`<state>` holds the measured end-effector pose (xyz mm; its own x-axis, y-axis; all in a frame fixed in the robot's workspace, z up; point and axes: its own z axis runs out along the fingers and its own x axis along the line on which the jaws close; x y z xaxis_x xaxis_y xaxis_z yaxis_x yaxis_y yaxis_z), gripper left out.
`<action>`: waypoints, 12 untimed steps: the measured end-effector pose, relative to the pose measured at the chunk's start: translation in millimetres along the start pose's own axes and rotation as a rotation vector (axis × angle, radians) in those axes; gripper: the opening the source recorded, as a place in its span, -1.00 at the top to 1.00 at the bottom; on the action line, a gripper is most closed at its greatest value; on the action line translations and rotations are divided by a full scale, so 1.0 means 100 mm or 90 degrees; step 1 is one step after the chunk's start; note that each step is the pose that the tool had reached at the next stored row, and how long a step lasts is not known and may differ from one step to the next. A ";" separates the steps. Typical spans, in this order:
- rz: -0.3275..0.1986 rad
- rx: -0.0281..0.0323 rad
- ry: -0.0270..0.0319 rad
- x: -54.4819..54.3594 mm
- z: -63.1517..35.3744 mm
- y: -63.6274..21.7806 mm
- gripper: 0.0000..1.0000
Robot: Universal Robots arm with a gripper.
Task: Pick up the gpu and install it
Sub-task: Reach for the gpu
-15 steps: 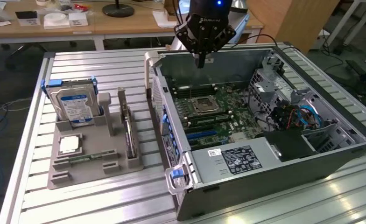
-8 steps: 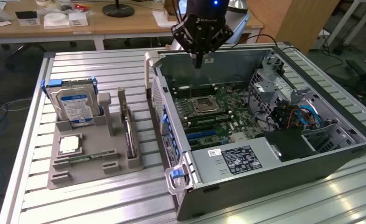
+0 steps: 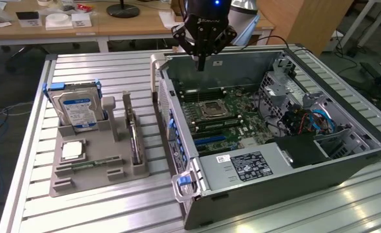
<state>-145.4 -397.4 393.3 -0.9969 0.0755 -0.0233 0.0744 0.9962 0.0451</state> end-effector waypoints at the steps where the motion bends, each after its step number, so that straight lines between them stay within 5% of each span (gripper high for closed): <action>1: 0.000 0.0000 0.0000 0.02 0.000 0.000 0.79; 12: 0.000 0.0000 0.0000 0.38 -0.009 -0.006 0.79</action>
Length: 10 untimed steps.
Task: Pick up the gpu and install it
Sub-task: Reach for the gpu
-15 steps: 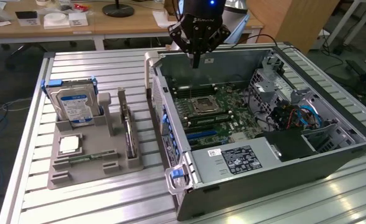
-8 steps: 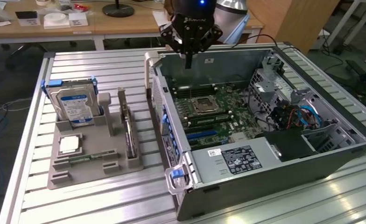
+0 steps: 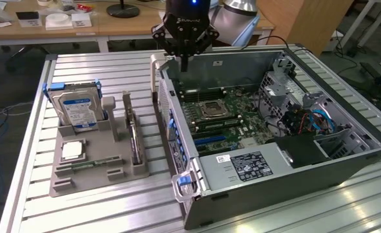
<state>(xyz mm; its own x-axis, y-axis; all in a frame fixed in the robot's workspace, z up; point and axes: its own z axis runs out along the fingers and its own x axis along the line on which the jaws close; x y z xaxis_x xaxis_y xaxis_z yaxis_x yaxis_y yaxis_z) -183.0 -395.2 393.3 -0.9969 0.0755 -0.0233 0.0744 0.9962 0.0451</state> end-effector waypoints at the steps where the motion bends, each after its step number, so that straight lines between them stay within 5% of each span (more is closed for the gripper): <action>1: 0.000 0.0000 0.0000 0.03 -0.001 -0.001 0.79; 10: 0.000 0.0000 0.0000 0.33 -0.008 -0.009 0.79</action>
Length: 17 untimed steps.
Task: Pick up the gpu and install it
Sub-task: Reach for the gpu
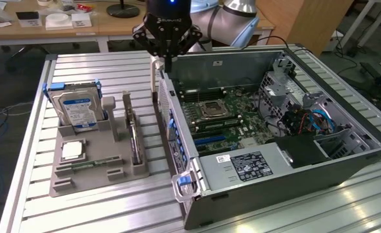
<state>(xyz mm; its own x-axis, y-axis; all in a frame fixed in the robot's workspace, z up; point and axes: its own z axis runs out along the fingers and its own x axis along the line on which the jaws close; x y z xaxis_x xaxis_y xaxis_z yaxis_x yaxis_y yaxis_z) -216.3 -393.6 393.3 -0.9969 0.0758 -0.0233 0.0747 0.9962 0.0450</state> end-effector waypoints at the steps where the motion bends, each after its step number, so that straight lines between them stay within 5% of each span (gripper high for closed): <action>1: 0.000 0.0000 -0.0001 0.03 0.000 -0.002 0.79; 17: 0.000 0.0000 -0.0001 0.61 -0.012 -0.025 0.79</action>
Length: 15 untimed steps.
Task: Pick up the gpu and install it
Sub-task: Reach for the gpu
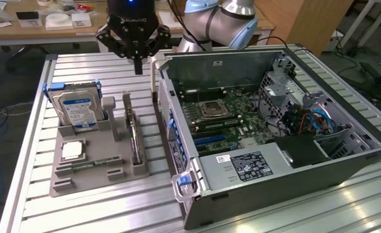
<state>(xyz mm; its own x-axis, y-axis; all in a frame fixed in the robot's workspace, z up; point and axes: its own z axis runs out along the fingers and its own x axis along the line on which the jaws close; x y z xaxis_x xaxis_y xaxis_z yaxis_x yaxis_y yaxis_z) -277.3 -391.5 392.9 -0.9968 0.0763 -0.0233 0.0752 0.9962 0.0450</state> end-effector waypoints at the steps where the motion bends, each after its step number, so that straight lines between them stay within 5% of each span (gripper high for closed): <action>1: 0.000 0.0000 0.0000 0.03 0.000 -0.001 0.79; 5: 0.000 0.0000 0.0000 0.12 -0.001 -0.006 0.79; 15: 0.000 0.0000 0.0000 0.14 -0.001 -0.006 0.79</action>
<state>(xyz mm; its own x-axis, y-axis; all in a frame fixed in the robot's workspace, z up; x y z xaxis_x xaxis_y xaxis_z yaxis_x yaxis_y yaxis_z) -291.2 -391.1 392.7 -0.9968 0.0765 -0.0233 0.0753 0.9961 0.0451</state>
